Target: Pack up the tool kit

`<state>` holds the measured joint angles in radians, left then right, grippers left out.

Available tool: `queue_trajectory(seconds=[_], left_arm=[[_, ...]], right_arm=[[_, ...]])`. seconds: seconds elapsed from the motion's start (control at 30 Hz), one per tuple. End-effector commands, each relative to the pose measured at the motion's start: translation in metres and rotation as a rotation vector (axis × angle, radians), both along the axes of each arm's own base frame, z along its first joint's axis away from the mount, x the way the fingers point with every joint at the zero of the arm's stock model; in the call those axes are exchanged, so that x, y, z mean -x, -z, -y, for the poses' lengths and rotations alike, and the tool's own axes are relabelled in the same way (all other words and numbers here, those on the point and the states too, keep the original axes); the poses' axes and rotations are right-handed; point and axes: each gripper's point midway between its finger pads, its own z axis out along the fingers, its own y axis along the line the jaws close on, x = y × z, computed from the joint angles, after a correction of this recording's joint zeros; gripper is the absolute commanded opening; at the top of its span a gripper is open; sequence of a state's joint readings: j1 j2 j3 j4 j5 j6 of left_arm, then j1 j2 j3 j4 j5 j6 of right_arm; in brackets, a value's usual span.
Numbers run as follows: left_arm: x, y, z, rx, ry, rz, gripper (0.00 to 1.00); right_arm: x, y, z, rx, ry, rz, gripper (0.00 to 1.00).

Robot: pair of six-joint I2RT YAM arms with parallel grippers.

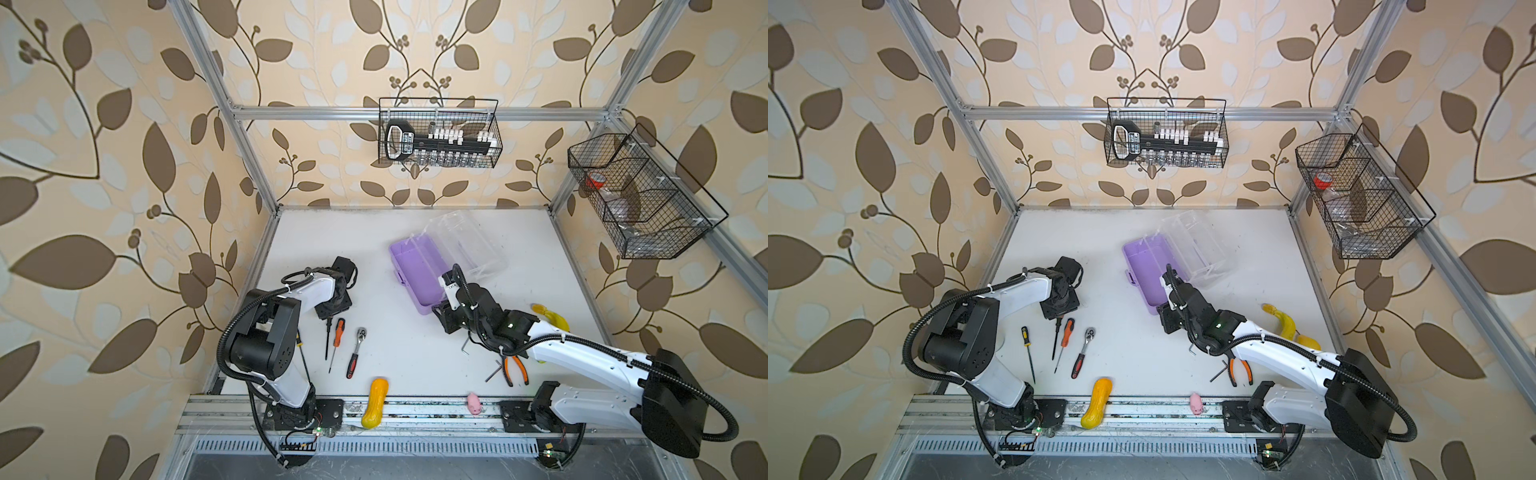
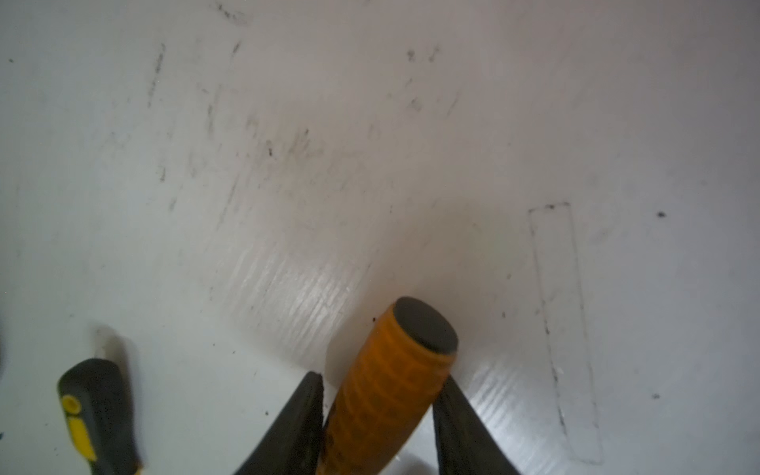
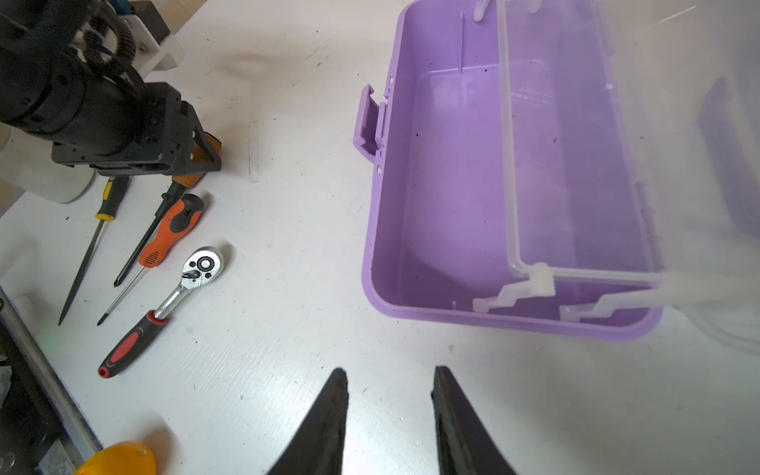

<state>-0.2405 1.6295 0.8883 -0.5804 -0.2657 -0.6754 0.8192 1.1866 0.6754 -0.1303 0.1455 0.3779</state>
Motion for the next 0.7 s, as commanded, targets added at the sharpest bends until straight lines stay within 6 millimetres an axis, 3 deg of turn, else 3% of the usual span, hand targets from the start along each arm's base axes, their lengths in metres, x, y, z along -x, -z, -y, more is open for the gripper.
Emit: queue_trajectory(seconds=[0.0,0.27,0.47,0.53,0.67], left_arm=[[-0.010,-0.001,0.002,0.015,-0.011,0.025,0.37],[-0.024,-0.008,0.006,0.011,0.027,0.027,0.19],[-0.046,-0.017,0.029,0.119,0.070,0.065,0.05],[-0.050,-0.025,0.034,0.130,0.077,0.072,0.00],[-0.052,-0.044,0.037,0.142,0.078,0.124,0.00]], right_arm=[[0.005,-0.003,0.007,-0.026,0.015,0.010,0.36],[0.014,-0.014,0.029,-0.071,0.074,0.062,0.38],[0.013,-0.019,0.048,-0.021,0.138,0.087,0.38],[0.013,-0.022,0.048,-0.028,0.142,0.088,0.39],[0.009,-0.025,0.040,-0.009,0.117,0.071,0.39]])
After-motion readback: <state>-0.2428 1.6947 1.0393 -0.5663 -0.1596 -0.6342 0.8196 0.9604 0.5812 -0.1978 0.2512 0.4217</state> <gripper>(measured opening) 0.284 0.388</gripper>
